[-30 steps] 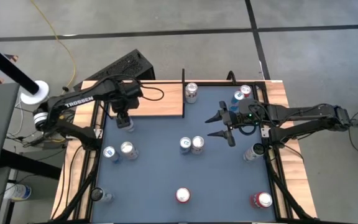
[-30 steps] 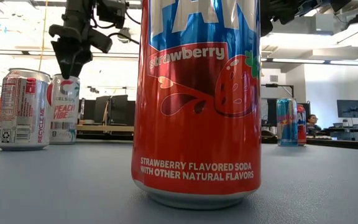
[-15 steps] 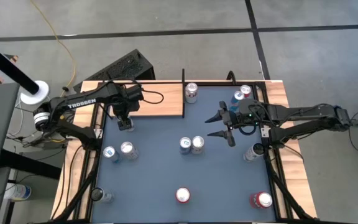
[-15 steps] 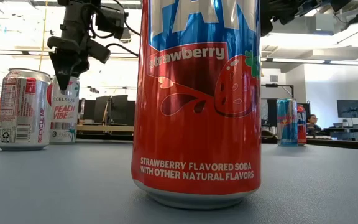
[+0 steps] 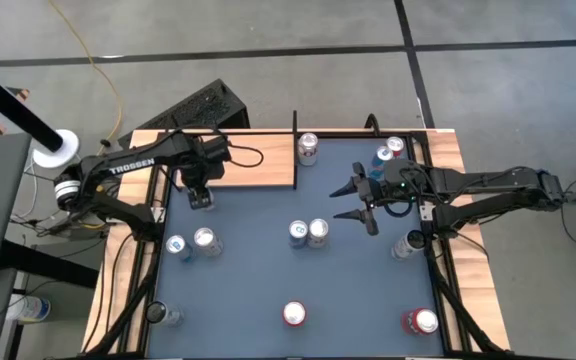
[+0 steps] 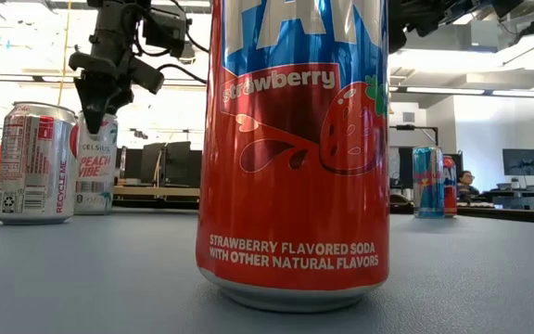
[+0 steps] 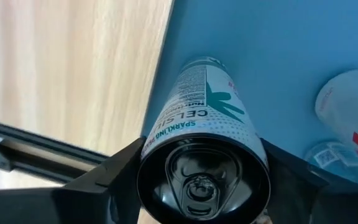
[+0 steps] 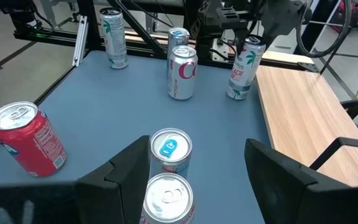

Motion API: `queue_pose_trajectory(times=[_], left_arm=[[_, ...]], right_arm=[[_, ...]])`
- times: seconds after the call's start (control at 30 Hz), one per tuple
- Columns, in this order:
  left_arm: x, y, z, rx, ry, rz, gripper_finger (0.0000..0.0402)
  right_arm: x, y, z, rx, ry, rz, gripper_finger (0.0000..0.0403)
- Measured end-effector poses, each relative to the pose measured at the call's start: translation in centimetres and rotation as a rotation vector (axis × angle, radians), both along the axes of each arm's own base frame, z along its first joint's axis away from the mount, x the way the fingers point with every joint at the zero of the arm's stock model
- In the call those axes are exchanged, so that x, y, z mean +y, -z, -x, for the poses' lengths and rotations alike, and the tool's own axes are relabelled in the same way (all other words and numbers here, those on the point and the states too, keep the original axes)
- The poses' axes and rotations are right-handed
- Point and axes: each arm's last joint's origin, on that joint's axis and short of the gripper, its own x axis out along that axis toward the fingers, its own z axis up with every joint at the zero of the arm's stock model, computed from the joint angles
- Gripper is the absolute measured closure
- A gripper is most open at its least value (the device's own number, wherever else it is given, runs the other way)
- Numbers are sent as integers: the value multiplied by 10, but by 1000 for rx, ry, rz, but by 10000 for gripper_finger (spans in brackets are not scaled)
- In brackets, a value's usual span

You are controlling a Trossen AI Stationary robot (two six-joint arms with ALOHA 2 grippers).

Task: Place canned beverage on shelf
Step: Put the top left white pink soda can on the shelf

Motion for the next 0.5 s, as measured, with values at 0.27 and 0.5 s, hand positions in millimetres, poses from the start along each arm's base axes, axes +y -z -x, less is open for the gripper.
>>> queue_pose_trajectory(times=[0.27, 0.5], left_arm=[[4, -66, 2, -92, 22, -75, 165], [33, -109, 16, -126, -57, -250, 165]], right_arm=[[0, -1, -1, -18, -7, 23, 154], [-3, -2, 0, -24, -1, 48, 154]])
